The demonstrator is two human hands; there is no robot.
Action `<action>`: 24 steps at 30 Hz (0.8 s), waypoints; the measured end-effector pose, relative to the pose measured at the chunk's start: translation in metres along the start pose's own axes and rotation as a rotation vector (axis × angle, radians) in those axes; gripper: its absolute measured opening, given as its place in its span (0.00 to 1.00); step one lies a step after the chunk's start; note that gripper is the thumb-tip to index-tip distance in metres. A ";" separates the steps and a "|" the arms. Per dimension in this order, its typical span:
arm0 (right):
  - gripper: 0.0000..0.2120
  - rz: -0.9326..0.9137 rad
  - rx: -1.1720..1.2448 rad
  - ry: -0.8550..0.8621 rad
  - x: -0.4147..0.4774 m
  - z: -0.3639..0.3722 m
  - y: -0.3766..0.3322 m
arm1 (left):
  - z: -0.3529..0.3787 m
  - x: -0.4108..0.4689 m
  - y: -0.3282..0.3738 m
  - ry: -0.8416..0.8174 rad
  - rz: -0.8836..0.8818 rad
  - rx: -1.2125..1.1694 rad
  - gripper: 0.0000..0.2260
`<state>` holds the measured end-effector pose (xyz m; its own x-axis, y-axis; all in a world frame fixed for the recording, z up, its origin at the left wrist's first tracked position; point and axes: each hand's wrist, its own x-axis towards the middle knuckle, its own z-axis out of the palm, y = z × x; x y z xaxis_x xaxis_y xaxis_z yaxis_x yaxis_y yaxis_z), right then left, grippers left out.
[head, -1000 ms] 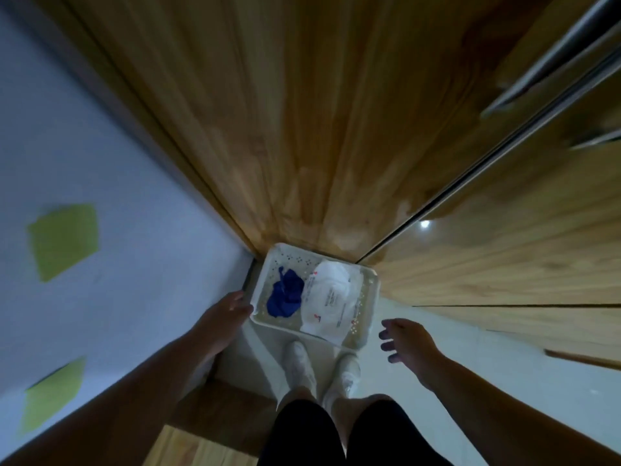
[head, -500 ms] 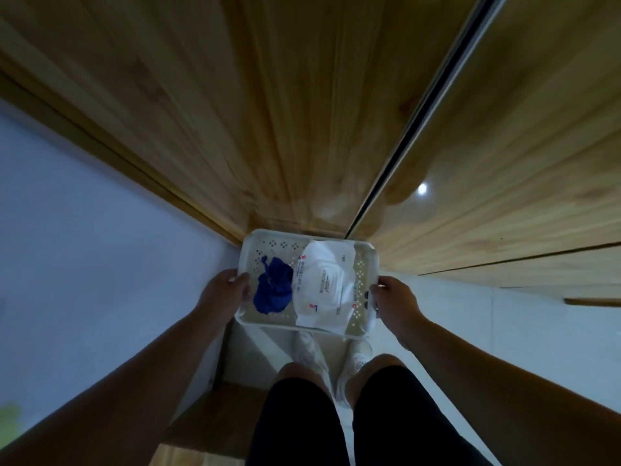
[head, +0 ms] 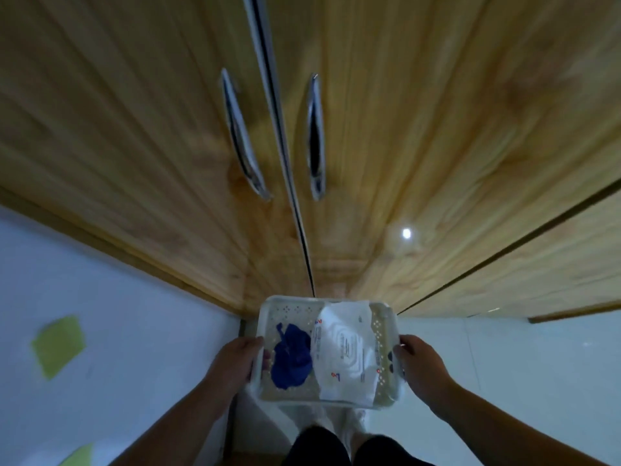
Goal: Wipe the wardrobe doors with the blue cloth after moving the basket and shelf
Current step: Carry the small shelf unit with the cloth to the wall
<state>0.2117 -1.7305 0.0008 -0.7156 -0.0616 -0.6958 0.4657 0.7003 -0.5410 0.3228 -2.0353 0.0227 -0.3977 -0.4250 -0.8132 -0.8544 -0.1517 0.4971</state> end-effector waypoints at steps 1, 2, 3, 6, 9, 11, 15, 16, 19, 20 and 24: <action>0.10 0.013 0.016 0.010 -0.007 -0.009 0.003 | 0.006 -0.006 0.004 -0.013 -0.004 -0.002 0.11; 0.10 0.022 0.029 0.021 -0.012 -0.016 0.007 | 0.012 -0.009 0.009 -0.025 -0.008 0.003 0.11; 0.11 0.029 0.037 0.032 -0.018 -0.024 0.012 | 0.019 -0.012 0.013 -0.037 -0.017 0.007 0.11; 0.11 0.057 0.071 0.085 -0.033 -0.042 0.032 | 0.040 -0.015 0.024 -0.102 -0.030 0.033 0.11; 0.11 0.122 0.144 0.164 -0.051 -0.058 0.057 | 0.064 -0.013 0.039 -0.185 -0.007 0.105 0.11; 0.11 0.161 0.201 0.225 -0.065 -0.069 0.073 | 0.084 -0.016 0.048 -0.236 0.029 0.158 0.11; 0.11 0.230 0.311 0.351 -0.092 -0.087 0.110 | 0.132 -0.024 0.066 -0.359 0.123 0.266 0.12; 0.12 0.253 0.344 0.377 -0.099 -0.090 0.122 | 0.146 -0.028 0.071 -0.392 0.143 0.294 0.11; 0.11 0.321 0.440 0.468 -0.120 -0.098 0.158 | 0.195 -0.042 0.081 -0.479 0.190 0.359 0.09; 0.12 0.338 0.463 0.501 -0.126 -0.101 0.169 | 0.211 -0.048 0.084 -0.498 0.206 0.389 0.09; 0.11 0.398 0.577 0.560 -0.148 -0.123 0.216 | 0.284 -0.075 0.087 -0.570 0.224 0.517 0.06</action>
<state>0.3545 -1.4826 0.0445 -0.5238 0.5708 -0.6322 0.8149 0.1195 -0.5672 0.1830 -1.7632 0.0411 -0.5682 0.1460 -0.8098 -0.7254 0.3758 0.5767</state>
